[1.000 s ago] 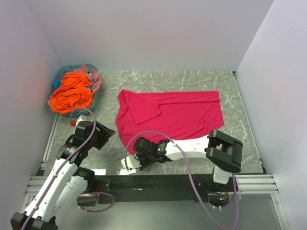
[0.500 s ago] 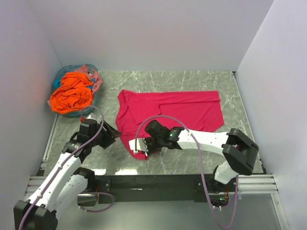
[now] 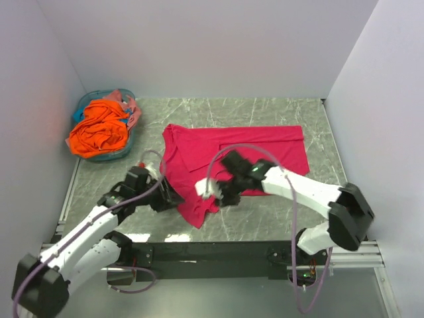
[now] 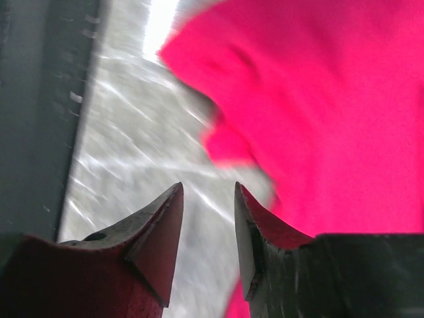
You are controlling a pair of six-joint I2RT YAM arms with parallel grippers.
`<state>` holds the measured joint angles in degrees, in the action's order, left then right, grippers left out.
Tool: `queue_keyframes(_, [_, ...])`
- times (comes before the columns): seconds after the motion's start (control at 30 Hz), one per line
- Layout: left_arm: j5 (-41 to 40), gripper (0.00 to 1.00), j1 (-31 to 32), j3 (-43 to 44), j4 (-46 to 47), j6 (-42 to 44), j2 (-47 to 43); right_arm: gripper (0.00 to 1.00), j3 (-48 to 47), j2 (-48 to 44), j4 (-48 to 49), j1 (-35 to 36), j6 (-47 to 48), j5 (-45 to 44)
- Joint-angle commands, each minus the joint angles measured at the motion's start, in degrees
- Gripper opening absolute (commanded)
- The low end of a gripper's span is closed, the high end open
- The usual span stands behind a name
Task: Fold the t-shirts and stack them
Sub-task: Fold the tshirt
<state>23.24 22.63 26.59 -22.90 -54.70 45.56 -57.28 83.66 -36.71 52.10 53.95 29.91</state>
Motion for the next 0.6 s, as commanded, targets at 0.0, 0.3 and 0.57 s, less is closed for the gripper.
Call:
queue_keyframes(0.0, [-3.2, 0.47, 8.4, 1.1, 0.1, -1.5, 3.6, 0.44, -2.3, -7.0, -5.7, -10.0, 1.9, 5.4])
queue_keyframes(0.3, [-14.1, 0.53, 29.1, 0.0, -5.7, -24.7, 4.8, 0.44, 5.2, -18.3, 3.1, -29.5, -10.1, 3.3])
queue_keyframes(0.57, [-17.6, 0.51, 30.7, 1.0, 0.8, -28.0, 16.4, 0.44, 5.2, -20.5, 1.9, -40.2, -10.3, 6.8])
